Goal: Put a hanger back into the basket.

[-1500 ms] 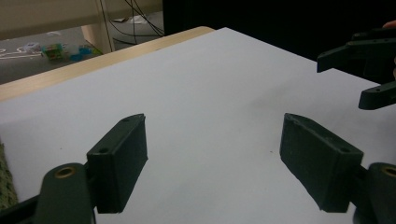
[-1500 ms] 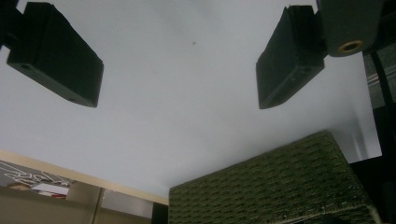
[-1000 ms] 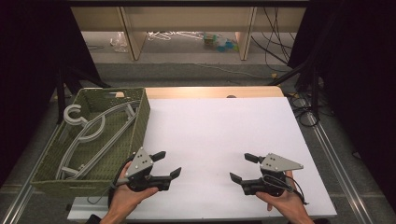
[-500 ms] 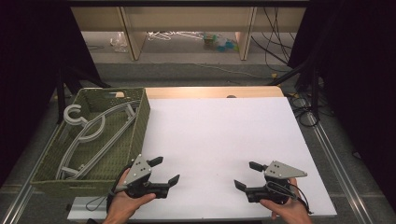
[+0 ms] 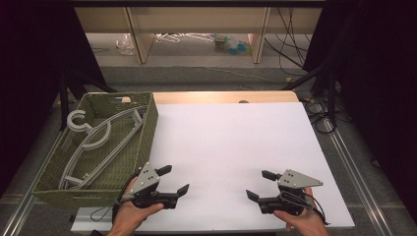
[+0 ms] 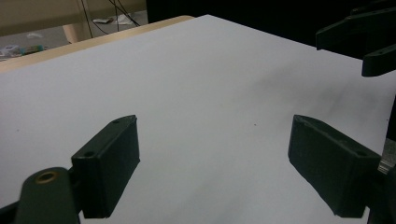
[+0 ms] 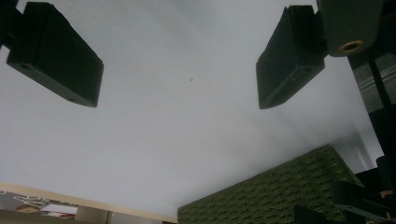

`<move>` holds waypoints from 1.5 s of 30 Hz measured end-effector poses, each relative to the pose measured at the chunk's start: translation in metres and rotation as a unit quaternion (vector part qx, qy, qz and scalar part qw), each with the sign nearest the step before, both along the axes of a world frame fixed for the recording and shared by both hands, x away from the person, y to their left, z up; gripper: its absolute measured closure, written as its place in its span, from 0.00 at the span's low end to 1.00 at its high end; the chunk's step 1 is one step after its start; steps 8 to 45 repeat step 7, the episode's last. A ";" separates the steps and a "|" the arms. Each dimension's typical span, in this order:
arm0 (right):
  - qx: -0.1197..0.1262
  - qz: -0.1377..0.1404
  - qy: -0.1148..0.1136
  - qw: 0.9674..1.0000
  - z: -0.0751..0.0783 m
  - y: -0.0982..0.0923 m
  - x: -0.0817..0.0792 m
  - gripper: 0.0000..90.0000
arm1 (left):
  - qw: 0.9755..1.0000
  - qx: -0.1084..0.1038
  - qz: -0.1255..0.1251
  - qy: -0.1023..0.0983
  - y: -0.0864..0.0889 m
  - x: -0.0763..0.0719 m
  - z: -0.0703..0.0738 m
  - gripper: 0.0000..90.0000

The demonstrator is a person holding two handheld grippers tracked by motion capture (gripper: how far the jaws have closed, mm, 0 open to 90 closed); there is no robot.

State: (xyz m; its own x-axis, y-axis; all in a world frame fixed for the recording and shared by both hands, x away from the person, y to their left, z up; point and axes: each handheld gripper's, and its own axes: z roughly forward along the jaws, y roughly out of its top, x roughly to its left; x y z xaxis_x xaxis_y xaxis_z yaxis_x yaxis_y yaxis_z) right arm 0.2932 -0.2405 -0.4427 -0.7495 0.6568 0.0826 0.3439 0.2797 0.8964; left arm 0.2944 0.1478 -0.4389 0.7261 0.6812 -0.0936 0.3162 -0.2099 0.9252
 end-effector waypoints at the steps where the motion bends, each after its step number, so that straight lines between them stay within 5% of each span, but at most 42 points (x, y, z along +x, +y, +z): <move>1: -0.003 -0.001 0.008 1.000 0.001 0.000 -0.001 0.18 | 1.000 0.001 -0.001 0.000 0.000 0.000 0.000 0.18; 45: -0.005 0.002 0.001 1.000 0.000 0.000 0.000 0.18 | 1.000 -0.002 -0.002 0.001 0.000 0.001 0.000 0.18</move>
